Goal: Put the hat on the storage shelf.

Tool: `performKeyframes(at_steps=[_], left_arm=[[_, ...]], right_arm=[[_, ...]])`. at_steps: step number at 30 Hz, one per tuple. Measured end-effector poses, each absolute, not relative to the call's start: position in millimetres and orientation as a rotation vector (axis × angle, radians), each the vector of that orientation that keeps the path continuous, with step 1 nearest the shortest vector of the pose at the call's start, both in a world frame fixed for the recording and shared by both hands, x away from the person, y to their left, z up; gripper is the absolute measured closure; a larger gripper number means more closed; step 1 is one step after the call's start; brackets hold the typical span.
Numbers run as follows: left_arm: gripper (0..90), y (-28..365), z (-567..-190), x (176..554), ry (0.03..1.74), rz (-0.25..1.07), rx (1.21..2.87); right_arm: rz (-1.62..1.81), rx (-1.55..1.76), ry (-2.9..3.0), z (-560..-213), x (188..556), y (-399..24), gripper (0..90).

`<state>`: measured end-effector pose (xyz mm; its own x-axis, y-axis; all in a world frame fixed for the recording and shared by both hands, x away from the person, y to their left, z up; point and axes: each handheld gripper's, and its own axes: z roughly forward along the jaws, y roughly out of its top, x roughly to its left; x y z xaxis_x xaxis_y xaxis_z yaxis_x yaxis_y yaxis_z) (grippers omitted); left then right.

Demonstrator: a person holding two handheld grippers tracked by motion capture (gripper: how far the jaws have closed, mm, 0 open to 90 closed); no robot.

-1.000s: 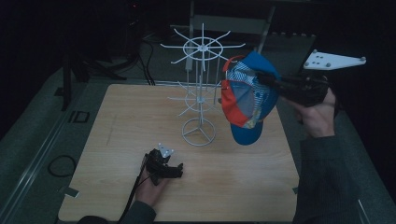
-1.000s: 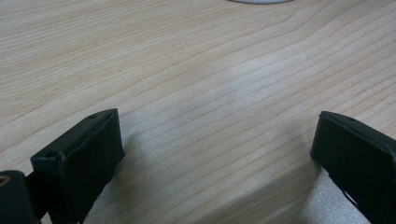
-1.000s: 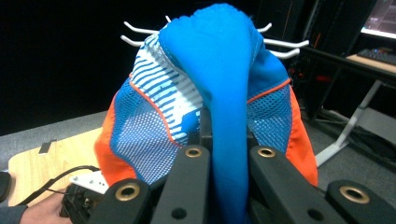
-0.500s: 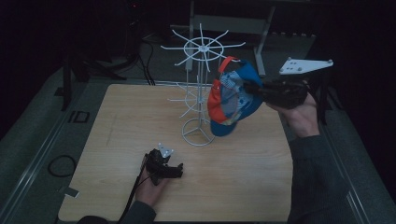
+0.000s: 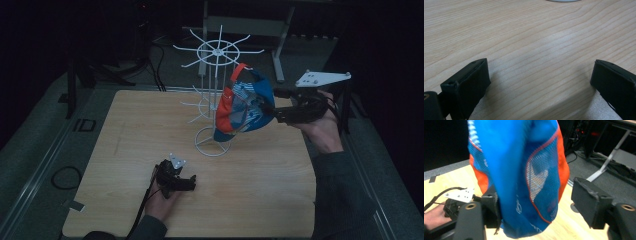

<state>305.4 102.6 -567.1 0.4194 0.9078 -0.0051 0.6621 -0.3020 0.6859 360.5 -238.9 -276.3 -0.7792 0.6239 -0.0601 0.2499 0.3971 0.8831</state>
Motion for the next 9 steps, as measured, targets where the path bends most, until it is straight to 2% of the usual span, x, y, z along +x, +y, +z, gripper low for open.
performKeyframes(at_steps=[9], left_arm=[[2.6,102.4,-567.2,305.5,1.325,0.521,2.059]], right_arm=[[1.356,0.801,2.301,-292.0,361.2,-244.1,25.1]])
